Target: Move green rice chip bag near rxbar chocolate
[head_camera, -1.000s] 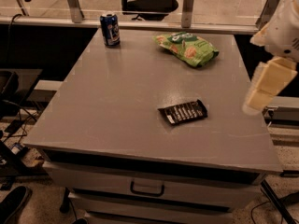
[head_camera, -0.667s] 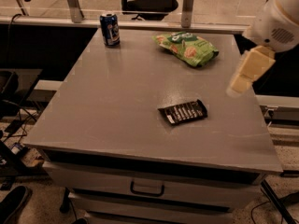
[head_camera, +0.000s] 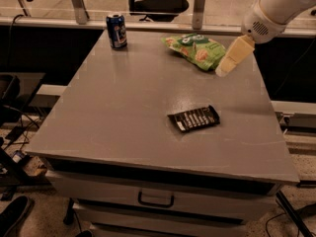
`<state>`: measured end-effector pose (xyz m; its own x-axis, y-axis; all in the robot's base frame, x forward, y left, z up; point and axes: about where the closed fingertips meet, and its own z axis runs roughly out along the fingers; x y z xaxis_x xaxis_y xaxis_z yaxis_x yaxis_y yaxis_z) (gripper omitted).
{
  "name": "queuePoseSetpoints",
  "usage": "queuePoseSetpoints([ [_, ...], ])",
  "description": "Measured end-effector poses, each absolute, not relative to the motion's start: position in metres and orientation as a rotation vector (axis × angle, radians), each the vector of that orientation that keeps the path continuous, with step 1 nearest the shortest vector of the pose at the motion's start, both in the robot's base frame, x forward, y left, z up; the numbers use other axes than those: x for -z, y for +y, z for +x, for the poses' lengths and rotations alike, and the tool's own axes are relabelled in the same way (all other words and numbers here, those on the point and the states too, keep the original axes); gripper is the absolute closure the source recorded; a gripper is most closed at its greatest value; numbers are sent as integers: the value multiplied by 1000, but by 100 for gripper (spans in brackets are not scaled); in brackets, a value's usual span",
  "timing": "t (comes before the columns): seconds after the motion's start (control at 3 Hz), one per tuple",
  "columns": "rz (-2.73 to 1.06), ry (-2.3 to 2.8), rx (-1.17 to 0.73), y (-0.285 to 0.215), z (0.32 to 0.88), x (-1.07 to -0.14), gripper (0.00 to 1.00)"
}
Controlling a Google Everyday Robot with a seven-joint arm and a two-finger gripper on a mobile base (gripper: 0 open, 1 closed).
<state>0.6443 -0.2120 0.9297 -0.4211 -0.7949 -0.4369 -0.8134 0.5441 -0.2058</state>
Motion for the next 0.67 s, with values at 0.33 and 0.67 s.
queuePoseSetpoints([
  [0.33,-1179,2333,-110,-218,691,-909,0],
  [0.67,-1054,2367,-133,-218,738,-883,0],
])
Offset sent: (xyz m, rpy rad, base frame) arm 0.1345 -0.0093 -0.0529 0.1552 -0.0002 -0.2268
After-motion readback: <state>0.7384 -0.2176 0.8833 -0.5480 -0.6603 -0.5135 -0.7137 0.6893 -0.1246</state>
